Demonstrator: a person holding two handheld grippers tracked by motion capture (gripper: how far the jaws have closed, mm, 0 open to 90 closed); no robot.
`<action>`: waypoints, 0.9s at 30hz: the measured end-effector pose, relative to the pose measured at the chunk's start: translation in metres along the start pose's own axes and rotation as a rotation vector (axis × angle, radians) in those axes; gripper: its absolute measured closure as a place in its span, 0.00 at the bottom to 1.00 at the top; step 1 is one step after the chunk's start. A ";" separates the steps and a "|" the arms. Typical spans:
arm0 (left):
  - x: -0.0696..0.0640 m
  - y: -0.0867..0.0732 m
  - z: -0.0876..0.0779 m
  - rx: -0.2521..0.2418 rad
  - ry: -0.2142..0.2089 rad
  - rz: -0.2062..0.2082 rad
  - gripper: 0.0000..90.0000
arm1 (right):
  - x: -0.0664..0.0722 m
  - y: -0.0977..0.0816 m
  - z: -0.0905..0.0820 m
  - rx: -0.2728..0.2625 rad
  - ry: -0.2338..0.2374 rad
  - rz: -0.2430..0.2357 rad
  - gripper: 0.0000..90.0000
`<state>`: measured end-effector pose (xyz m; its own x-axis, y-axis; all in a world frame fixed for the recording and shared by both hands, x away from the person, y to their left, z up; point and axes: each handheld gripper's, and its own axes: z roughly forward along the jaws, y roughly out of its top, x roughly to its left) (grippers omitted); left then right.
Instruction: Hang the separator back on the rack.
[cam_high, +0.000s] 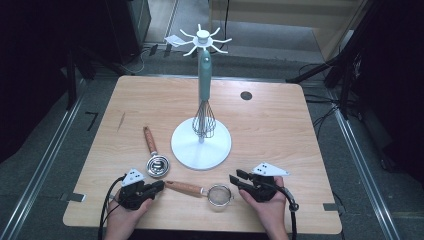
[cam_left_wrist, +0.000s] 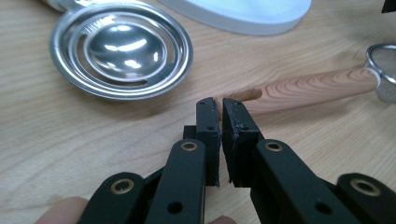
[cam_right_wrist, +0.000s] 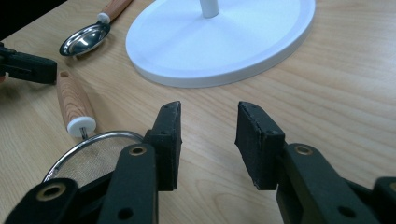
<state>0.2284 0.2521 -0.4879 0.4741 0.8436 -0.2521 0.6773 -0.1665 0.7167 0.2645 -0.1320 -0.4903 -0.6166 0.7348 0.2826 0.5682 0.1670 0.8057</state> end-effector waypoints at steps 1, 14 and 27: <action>0.001 0.000 -0.003 -0.014 -0.002 0.001 0.95 | 0.000 0.001 -0.001 0.000 -0.002 0.001 0.68; 0.033 0.009 -0.042 -0.189 0.117 -0.034 0.33 | -0.014 0.023 -0.007 0.140 0.052 -0.085 0.58; 0.067 -0.002 -0.045 -0.203 0.224 -0.029 0.00 | 0.009 0.053 0.004 0.283 0.106 -0.224 0.52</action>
<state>0.2335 0.3317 -0.4775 0.3050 0.9419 -0.1406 0.5517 -0.0544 0.8323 0.2912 -0.1139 -0.4474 -0.7875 0.5895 0.1799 0.5316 0.5020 0.6822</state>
